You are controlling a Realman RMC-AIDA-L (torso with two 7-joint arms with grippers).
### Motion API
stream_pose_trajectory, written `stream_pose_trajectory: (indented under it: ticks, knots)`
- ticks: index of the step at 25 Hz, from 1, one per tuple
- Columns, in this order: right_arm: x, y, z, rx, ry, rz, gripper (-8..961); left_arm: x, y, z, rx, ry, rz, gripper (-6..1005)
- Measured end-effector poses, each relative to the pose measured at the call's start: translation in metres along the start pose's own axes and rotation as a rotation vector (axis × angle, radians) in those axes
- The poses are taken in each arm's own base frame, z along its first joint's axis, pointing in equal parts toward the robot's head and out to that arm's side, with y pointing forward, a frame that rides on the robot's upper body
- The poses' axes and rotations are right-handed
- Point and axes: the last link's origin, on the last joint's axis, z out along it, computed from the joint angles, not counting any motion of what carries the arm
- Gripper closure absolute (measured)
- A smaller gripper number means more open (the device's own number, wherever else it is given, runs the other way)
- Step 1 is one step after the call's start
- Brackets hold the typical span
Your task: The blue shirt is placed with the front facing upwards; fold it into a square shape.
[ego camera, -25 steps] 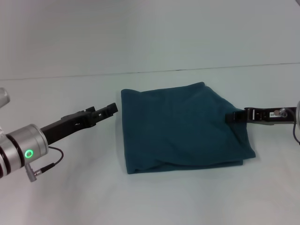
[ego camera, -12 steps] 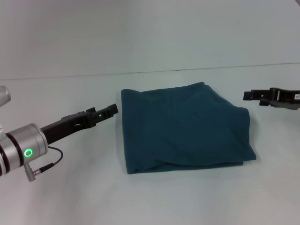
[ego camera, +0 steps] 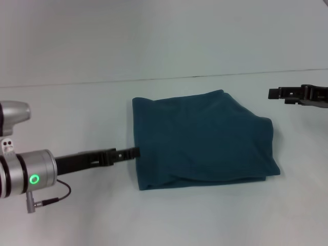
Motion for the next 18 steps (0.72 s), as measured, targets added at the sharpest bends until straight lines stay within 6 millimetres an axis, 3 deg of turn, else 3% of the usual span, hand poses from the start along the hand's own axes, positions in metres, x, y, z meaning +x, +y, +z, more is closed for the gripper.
stream_pose_trajectory:
  ticks: [18]
  knots:
    - [-0.003, 0.0, -0.003, -0.011, -0.019, 0.004, 188, -0.01, 0.019, 0.02, -0.029, -0.161, 0.024, 96]
